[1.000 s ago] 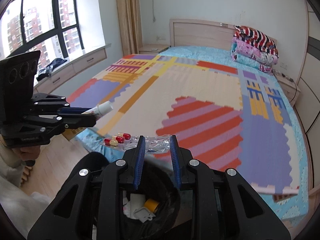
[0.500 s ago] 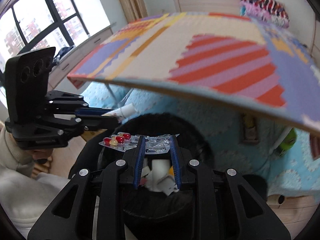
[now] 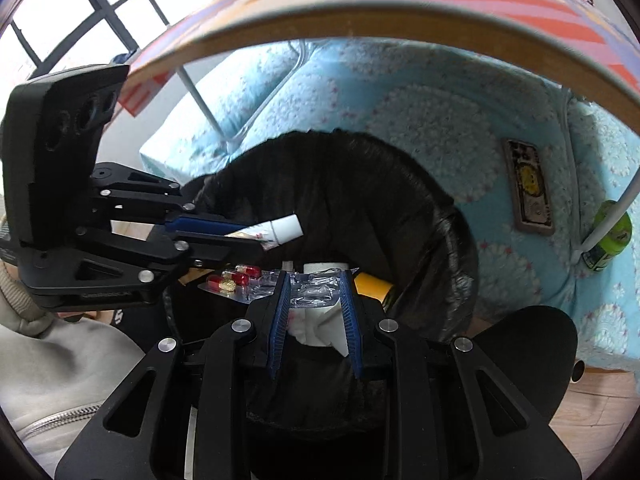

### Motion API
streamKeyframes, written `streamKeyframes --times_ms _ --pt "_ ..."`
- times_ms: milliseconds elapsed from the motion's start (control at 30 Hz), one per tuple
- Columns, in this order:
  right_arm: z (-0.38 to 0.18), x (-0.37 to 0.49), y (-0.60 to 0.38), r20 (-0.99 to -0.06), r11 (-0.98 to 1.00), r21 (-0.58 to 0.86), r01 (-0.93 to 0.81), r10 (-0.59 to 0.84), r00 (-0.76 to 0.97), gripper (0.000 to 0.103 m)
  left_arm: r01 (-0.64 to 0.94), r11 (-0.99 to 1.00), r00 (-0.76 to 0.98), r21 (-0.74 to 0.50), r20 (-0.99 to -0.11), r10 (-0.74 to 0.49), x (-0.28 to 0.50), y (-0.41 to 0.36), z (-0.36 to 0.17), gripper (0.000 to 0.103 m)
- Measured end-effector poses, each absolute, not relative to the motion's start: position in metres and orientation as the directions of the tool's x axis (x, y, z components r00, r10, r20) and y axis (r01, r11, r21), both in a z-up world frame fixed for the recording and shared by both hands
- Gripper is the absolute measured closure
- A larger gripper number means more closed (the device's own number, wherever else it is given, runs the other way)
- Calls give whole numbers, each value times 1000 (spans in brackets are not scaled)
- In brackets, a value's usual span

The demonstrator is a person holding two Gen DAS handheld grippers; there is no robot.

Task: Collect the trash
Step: 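Carry tube and blister pack over the bin and open both grippers to drop them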

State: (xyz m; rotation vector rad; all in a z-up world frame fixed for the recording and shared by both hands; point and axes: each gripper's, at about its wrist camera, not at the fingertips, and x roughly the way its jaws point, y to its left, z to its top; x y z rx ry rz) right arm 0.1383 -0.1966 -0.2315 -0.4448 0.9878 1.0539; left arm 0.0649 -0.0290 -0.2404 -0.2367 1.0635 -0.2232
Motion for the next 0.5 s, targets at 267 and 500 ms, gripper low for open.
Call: streamKeyframes --times_ms 267,500 --pt "-246 140 -192 -859 482 142 -865 494 134 77 46 959 457 -281 -847 -270 68 -32 -246 93" --pt "-239 143 -192 -847 493 179 -852 518 121 66 36 969 479 -245 -846 -232 62 -30 -239 74"
